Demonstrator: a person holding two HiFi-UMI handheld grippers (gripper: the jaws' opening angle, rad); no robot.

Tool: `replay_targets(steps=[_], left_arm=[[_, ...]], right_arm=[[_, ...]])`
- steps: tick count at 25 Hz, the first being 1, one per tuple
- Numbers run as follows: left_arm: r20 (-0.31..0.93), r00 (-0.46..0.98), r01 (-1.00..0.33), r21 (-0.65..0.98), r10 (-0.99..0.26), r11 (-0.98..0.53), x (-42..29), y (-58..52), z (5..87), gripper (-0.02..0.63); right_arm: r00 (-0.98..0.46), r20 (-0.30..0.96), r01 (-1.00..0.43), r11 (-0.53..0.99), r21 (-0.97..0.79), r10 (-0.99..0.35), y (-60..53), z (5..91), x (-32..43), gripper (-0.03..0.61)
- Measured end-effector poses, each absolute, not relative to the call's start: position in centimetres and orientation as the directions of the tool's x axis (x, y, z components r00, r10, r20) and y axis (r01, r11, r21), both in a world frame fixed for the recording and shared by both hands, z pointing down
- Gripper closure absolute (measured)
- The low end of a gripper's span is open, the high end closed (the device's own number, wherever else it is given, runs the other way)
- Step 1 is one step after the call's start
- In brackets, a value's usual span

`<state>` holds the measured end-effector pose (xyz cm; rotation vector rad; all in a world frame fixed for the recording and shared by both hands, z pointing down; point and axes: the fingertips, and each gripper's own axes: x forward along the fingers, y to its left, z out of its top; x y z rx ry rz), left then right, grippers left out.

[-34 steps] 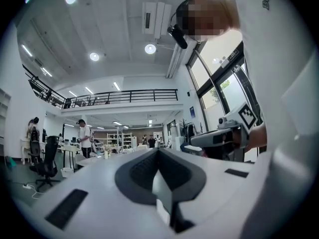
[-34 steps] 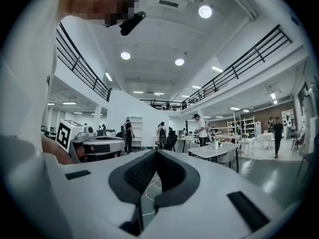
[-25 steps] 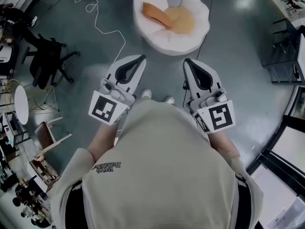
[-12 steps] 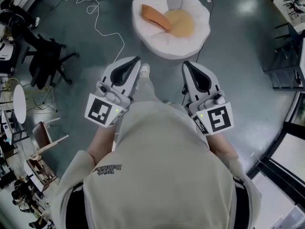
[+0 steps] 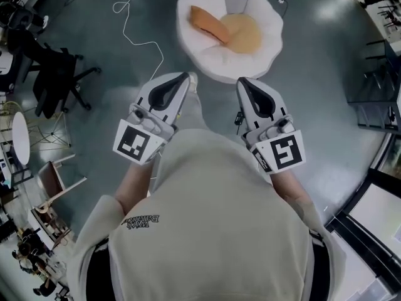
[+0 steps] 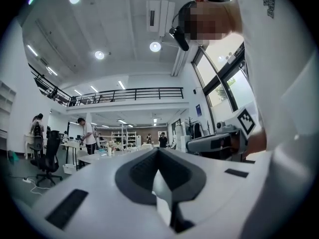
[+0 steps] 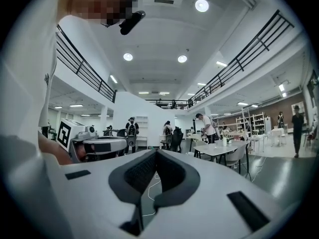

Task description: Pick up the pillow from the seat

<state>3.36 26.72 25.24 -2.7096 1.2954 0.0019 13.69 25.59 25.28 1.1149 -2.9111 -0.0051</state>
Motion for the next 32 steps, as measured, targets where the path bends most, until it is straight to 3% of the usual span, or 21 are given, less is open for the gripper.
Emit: replay_targets(steps=[14, 26, 32], left_arm=[[-0.01, 0.583, -0.811, -0.059, -0.812, -0.582, -3.4, 10.0, 26.6, 0.604], [0.039, 0.618, -0.785, -0.02, -0.785, -0.619, -6.7, -4.2, 27.3, 0.604], [0.022, 0.664, -0.748, 0.0, -0.748, -0.664, -8.2, -9.6, 26.7, 0.604]], right_arm=[[-0.714, 0.08, -0.7, 0.714, -0.033, -0.696, 9.6, 26.2, 9.1, 0.569], [-0.657, 0.12, -0.752, 0.637, -0.169, -0.744, -4.8, 26.4, 5.8, 0.568], [-0.654, 0.124, -0.756, 0.64, -0.137, -0.746, -10.7, 25.6, 2.9, 0.568]])
